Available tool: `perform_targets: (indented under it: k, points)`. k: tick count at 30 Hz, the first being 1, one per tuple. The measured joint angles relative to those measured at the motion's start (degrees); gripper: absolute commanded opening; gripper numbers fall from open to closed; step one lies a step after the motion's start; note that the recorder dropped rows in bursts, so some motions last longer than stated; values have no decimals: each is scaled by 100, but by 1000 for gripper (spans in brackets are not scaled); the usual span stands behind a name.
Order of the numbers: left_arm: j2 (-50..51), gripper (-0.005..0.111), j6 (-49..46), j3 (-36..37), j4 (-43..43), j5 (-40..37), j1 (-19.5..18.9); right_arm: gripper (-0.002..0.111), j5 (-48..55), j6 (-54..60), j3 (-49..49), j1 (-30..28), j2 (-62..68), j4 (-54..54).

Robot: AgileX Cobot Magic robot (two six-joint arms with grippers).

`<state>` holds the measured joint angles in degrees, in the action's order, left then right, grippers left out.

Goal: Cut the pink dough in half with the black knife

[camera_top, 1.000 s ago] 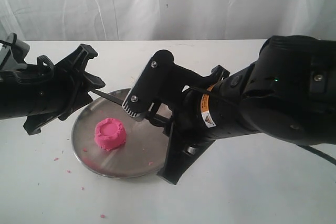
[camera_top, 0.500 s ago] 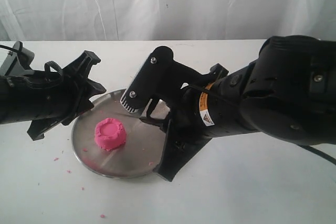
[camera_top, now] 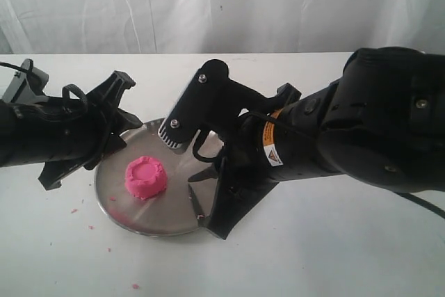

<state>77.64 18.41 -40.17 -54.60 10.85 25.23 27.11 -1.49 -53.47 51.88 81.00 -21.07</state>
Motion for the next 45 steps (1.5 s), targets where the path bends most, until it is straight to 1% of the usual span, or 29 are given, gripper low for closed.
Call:
perform_targets:
  k: [5, 11, 19, 26, 31, 36, 45]
  points:
    - [-108, 45, 0, -40, 27, -410, 0, 0, -15, 0, 0, 0, 0, -154]
    - [-398, 45, 0, -386, 188, -794, 0, 0, -253, 0, 0, 0, 0, -307]
    - [-499, 45, -20, -433, 420, -946, 7, 0, -330, 0, -294, 0, 0, -729]
    - [-499, 45, -20, -433, 458, -946, 7, 0, -330, -12, -592, 0, 0, -980]
    - [-386, 49, -20, -433, 411, -834, 12, 0, -351, 149, -629, 77, -24, -1028]
    - [-58, 49, 332, -433, 307, -482, 12, 0, -382, 227, -629, 339, -34, -1082]
    - [440, 48, 794, -433, 307, -211, 12, 0, -382, 258, -629, 593, -93, -1259]
